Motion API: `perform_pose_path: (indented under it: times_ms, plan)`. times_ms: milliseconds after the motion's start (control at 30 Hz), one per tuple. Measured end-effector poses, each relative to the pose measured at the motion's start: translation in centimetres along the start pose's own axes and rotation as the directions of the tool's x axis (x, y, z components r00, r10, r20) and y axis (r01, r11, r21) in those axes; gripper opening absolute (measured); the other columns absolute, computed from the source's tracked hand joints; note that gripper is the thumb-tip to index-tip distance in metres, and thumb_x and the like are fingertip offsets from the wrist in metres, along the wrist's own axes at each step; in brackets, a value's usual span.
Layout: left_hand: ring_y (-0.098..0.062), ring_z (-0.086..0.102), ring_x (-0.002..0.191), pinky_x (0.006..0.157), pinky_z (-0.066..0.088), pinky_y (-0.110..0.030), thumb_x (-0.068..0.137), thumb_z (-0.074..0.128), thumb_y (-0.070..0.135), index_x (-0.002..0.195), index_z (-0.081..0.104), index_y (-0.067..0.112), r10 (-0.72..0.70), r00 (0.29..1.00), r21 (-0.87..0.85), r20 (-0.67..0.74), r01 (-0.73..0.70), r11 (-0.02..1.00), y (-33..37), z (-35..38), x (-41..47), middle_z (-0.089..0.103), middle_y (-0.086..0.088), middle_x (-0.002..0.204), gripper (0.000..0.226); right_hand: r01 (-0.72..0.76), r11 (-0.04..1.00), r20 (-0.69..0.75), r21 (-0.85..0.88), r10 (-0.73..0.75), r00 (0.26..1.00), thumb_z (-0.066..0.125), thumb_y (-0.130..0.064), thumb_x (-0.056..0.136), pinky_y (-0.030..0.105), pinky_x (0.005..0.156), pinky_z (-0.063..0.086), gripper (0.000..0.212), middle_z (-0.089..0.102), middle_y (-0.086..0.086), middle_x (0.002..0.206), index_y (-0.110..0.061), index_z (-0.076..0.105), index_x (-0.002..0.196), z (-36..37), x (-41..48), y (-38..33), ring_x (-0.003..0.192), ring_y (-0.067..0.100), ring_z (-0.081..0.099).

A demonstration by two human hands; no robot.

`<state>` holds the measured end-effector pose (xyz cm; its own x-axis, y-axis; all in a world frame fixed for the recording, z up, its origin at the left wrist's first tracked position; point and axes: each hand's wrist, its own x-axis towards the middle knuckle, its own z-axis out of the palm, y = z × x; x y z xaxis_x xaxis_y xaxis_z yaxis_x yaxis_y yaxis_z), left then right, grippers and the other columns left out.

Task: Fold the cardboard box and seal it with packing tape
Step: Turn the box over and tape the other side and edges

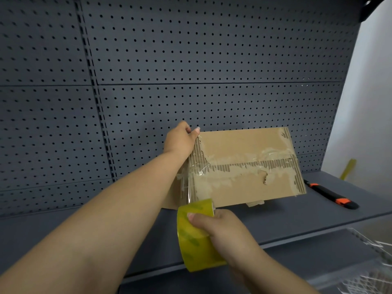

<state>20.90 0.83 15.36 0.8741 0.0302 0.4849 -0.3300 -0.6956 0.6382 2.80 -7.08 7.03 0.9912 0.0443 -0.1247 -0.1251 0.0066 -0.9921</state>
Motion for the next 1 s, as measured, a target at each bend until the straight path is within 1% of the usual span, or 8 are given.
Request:
perform_pose_path:
  times_ms: [67, 167, 400, 533, 667, 767, 900, 1000]
  plan:
    - [-0.02, 0.052, 0.077, 0.062, 0.04, -0.03, 0.093, 0.045, 0.045, 0.093, 0.048, 0.014, 0.003, 1.0, 0.01, 0.006, -0.003, 1.0, 0.0, 0.1, 0.2, 0.055, -0.003, 0.088, 0.031, -0.031, 0.999, -0.023, -0.012, 0.03, 0.999, 0.071, -0.039, 0.074, 0.028, 0.06, 0.056, 0.063, 0.07, 0.011, 0.095, 0.0, 0.057, 0.122, 0.3, 0.4, 0.0, 0.079, 0.023, 0.068]
    - [-0.02, 0.051, 0.076, 0.062, 0.037, -0.028, 0.094, 0.045, 0.043, 0.092, 0.047, 0.013, 0.004, 1.0, 0.001, 0.005, -0.004, 1.0, 0.0, 0.0, 0.5, 0.055, -0.002, 0.086, 0.031, -0.105, 0.994, -0.044, -0.018, 0.104, 0.994, 0.072, -0.046, 0.071, 0.04, 0.084, 0.055, 0.059, 0.069, 0.013, 0.101, -0.005, 0.063, 0.112, 0.6, 0.4, 0.2, 0.092, 0.031, 0.066]
    - [-0.019, 0.048, 0.069, 0.05, 0.031, -0.026, 0.094, 0.046, 0.041, 0.09, 0.05, 0.015, 0.016, 0.999, -0.054, -0.035, -0.018, 0.998, -0.3, 0.9, 1.5, 0.051, 0.0, 0.078, 0.026, -0.127, 0.992, -0.099, 0.022, 0.129, 0.987, 0.068, -0.036, 0.08, 0.028, 0.065, 0.051, 0.034, 0.067, 0.009, 0.078, -0.004, 0.067, 0.093, -0.1, 1.7, 0.6, 0.073, 0.026, 0.065]
    - [-0.026, 0.051, 0.091, 0.077, 0.041, -0.028, 0.095, 0.046, 0.039, 0.106, 0.068, 0.017, 0.019, 0.996, -0.099, -0.083, -0.028, 0.995, -0.6, 1.7, 1.7, 0.043, -0.01, 0.111, 0.033, -0.137, 0.991, -0.128, 0.004, 0.136, 0.982, 0.069, -0.039, 0.078, 0.04, 0.08, 0.054, 0.04, 0.069, 0.013, 0.087, -0.004, 0.067, 0.096, -0.1, 2.7, 0.8, 0.085, 0.032, 0.066]
    - [-0.031, 0.052, 0.103, 0.097, 0.041, -0.044, 0.093, 0.047, 0.044, 0.08, 0.07, 0.011, -0.027, 0.997, -0.205, -0.067, 0.013, 0.979, -1.4, 2.4, 2.4, 0.053, -0.018, 0.108, 0.043, -0.127, 0.992, -0.115, 0.018, 0.128, 0.985, 0.068, -0.037, 0.08, 0.04, 0.081, 0.053, 0.032, 0.069, 0.011, 0.083, -0.006, 0.068, 0.09, -0.2, 3.1, 1.1, 0.084, 0.031, 0.066]
    - [-0.026, 0.063, 0.095, 0.094, 0.048, -0.049, 0.092, 0.044, 0.047, 0.086, 0.07, 0.025, -0.064, 0.994, -0.486, 0.084, 0.097, 0.869, -1.7, 2.4, 2.1, 0.066, -0.011, 0.099, 0.034, -0.118, 0.993, -0.114, 0.02, 0.12, 0.986, 0.069, -0.035, 0.079, 0.039, 0.081, 0.053, 0.028, 0.07, 0.01, 0.08, -0.008, 0.07, 0.085, -0.2, 3.2, 1.4, 0.083, 0.03, 0.067]
    - [-0.024, 0.057, 0.115, 0.102, 0.043, -0.046, 0.093, 0.044, 0.045, 0.092, 0.068, 0.038, -0.105, 0.967, -0.722, 0.233, 0.244, 0.647, -2.0, 2.6, 1.6, 0.063, -0.005, 0.122, 0.025, -0.093, 0.996, -0.121, -0.014, 0.09, 0.988, 0.07, -0.03, 0.079, 0.036, 0.081, 0.054, 0.023, 0.07, 0.005, 0.068, -0.008, 0.073, 0.076, -0.2, 3.4, 1.4, 0.077, 0.025, 0.068]
    - [-0.023, 0.05, 0.125, 0.106, 0.038, -0.047, 0.095, 0.045, 0.041, 0.124, 0.056, 0.033, -0.134, 0.966, -0.773, 0.223, 0.259, 0.579, -2.2, 2.9, 2.1, 0.052, -0.002, 0.138, 0.032, -0.085, 0.996, -0.117, -0.018, 0.082, 0.99, 0.069, -0.031, 0.08, 0.03, 0.078, 0.054, 0.02, 0.067, -0.002, 0.055, -0.012, 0.072, 0.075, -0.5, 3.5, 1.3, 0.07, 0.019, 0.067]
